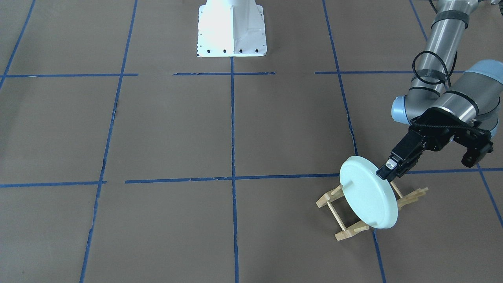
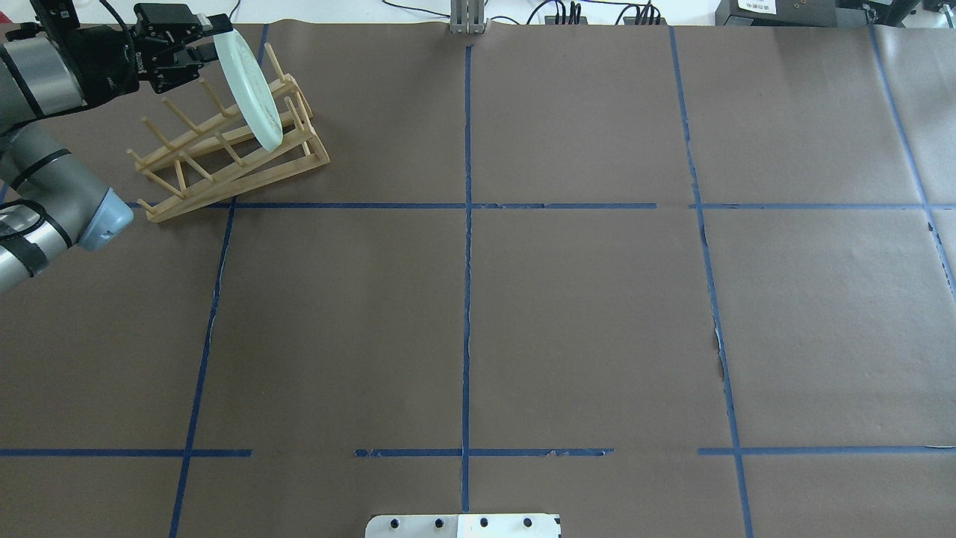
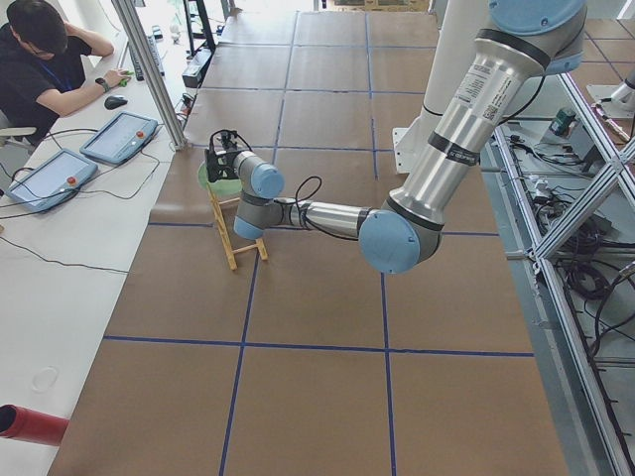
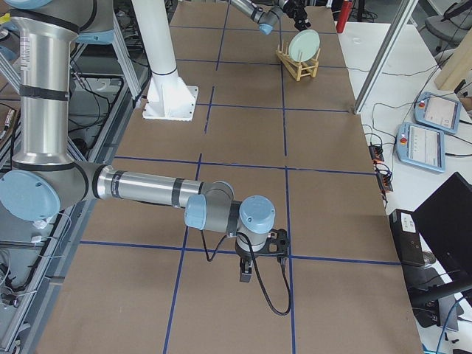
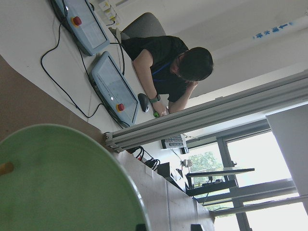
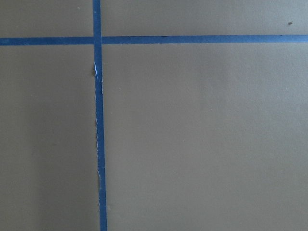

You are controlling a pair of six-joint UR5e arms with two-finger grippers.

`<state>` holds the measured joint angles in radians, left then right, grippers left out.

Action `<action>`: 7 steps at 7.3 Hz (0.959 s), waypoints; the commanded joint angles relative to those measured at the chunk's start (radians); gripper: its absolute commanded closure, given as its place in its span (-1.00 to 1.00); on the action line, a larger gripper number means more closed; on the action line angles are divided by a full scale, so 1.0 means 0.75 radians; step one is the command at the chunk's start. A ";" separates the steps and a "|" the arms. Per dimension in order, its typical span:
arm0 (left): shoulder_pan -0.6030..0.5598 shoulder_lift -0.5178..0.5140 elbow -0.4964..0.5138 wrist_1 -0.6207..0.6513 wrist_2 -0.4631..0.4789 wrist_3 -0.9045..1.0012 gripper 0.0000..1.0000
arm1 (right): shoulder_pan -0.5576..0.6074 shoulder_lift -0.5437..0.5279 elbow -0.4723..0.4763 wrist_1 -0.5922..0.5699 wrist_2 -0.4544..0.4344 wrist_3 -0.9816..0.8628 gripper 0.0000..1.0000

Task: Place plate on rack
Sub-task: 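Lower the plate with the left gripper into a slot between rack pegs, then open the left gripper and withdraw it away from the plate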

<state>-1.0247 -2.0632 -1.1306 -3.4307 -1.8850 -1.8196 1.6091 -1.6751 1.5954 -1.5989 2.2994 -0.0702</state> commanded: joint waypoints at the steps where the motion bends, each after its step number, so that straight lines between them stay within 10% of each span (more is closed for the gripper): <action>1: -0.020 0.004 0.000 0.005 0.000 0.039 -1.00 | 0.000 0.000 0.000 0.001 0.000 0.002 -1.00; 4: -0.065 0.006 -0.010 0.050 -0.047 0.110 -1.00 | 0.000 0.000 0.002 0.001 0.000 0.000 -1.00; 7: -0.227 0.112 -0.271 0.560 -0.286 0.628 -1.00 | 0.000 0.000 0.002 0.001 0.000 0.002 -1.00</action>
<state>-1.1520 -2.0202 -1.2428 -3.1721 -2.0391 -1.5166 1.6092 -1.6751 1.5964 -1.5991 2.2994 -0.0692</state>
